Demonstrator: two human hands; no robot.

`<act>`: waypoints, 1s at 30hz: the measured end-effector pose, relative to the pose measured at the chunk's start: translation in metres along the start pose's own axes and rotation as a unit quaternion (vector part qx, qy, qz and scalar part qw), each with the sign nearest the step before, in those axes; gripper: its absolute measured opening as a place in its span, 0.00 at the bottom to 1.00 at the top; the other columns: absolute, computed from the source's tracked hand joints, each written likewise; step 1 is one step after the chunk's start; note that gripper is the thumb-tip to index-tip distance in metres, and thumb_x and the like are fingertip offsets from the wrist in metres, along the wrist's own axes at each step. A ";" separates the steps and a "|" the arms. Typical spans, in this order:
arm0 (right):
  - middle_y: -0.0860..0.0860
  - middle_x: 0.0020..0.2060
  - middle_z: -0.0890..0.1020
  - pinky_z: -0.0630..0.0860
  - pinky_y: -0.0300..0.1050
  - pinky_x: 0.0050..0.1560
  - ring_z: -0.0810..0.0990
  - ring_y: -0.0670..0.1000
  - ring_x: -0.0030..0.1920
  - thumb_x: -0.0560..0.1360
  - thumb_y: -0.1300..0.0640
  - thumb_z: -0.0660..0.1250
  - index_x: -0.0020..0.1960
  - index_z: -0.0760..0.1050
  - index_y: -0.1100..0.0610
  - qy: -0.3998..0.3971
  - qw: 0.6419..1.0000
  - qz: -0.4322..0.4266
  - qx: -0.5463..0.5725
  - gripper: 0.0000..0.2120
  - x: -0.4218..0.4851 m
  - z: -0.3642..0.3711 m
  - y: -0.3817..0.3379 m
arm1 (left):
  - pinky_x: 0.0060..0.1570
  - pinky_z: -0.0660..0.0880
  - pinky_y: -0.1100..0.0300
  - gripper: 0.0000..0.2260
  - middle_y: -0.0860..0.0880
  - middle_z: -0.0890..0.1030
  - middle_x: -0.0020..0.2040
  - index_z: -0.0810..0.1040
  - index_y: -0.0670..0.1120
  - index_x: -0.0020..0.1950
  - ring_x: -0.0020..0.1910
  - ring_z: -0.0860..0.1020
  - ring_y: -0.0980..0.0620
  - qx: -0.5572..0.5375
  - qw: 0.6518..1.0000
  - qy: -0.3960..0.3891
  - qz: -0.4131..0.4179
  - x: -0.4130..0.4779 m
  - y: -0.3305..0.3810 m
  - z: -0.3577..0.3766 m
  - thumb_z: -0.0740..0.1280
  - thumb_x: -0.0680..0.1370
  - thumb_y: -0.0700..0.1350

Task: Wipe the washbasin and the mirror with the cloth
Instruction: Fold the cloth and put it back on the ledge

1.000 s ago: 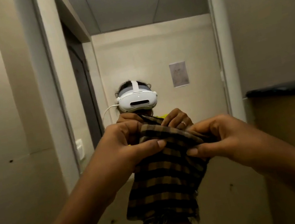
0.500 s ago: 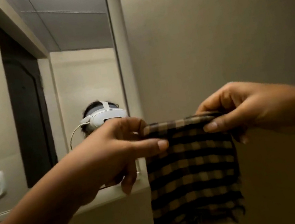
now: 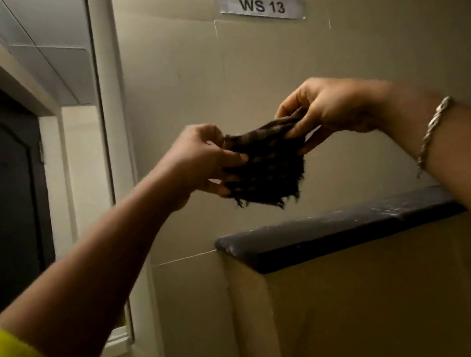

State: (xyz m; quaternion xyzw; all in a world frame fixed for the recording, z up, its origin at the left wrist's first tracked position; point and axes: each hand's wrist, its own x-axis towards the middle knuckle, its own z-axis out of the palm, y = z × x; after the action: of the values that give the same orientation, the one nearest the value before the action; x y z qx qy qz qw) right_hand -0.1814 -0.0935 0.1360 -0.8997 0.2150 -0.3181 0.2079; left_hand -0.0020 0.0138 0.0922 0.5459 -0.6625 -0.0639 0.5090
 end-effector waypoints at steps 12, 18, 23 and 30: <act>0.52 0.41 0.82 0.77 0.41 0.51 0.80 0.49 0.46 0.72 0.71 0.65 0.43 0.79 0.53 -0.015 0.999 -0.051 -0.005 0.13 -0.009 0.050 0.088 | 0.47 0.78 0.46 0.06 0.41 0.81 0.47 0.76 0.46 0.41 0.45 0.79 0.44 0.200 0.979 -0.014 0.030 0.001 -0.059 0.040 0.73 0.70 0.42; 0.52 0.47 0.85 0.78 0.40 0.52 0.82 0.48 0.50 0.70 0.60 0.69 0.50 0.81 0.56 -0.091 0.995 -0.051 0.005 0.09 -0.034 0.041 0.095 | 0.31 0.66 0.66 0.07 0.53 0.77 0.38 0.79 0.44 0.43 0.32 0.70 0.59 0.238 0.967 -0.059 0.071 -0.010 -0.054 0.044 0.73 0.70 0.46; 0.52 0.48 0.85 0.78 0.37 0.52 0.82 0.48 0.51 0.68 0.50 0.65 0.48 0.82 0.57 -0.036 0.997 -0.061 0.018 0.16 -0.045 0.049 0.100 | 0.28 0.68 0.73 0.25 0.54 0.78 0.34 0.81 0.44 0.45 0.31 0.75 0.61 0.211 0.970 -0.076 0.090 -0.026 -0.049 0.043 0.60 0.66 0.63; 0.52 0.45 0.85 0.77 0.48 0.53 0.82 0.50 0.48 0.72 0.57 0.69 0.45 0.82 0.57 0.031 0.996 -0.059 -0.052 0.05 -0.047 0.062 0.095 | 0.47 0.76 0.49 0.29 0.42 0.83 0.45 0.81 0.40 0.49 0.44 0.79 0.47 0.227 0.963 -0.065 0.127 -0.041 -0.048 0.045 0.55 0.69 0.63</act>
State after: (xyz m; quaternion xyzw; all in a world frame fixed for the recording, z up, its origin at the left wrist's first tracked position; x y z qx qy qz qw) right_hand -0.1977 -0.1328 0.0208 -0.9102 0.1844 -0.3456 0.1348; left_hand -0.0084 0.0062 0.0152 0.5535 -0.7549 0.1181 0.3315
